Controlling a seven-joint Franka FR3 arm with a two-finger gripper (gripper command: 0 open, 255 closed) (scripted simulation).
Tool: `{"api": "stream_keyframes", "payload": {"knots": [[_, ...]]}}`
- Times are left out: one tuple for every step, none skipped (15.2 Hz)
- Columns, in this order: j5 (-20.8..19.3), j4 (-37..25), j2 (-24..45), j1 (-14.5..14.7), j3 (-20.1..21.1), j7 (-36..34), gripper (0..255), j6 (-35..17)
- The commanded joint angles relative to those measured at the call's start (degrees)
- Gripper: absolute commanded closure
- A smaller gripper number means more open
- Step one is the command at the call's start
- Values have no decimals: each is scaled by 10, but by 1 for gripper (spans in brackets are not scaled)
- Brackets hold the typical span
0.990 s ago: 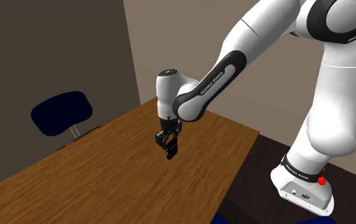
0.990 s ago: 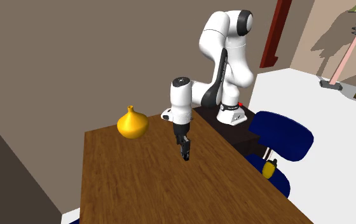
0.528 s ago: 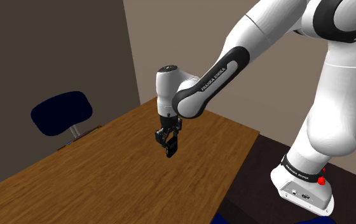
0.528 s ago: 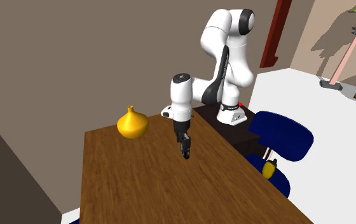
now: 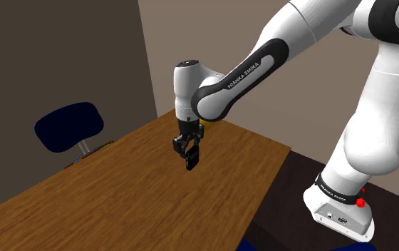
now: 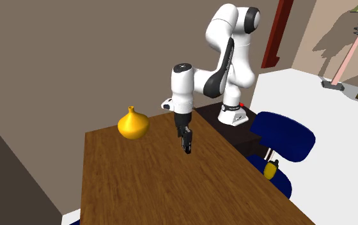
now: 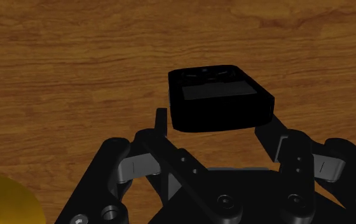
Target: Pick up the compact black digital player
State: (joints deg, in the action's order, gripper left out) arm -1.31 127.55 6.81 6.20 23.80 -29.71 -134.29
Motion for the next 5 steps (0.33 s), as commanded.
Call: {"api": "stream_keyframes", "payload": {"knots": [[7,-6,-13,-2,1,5,255,17],[10,-9,-18,-2,1,7,255,25],[13,-11,-23,-2,2,9,255,32],[13,-12,-23,-2,2,9,255,33],[13,-12,-23,-2,2,9,255,33]]}}
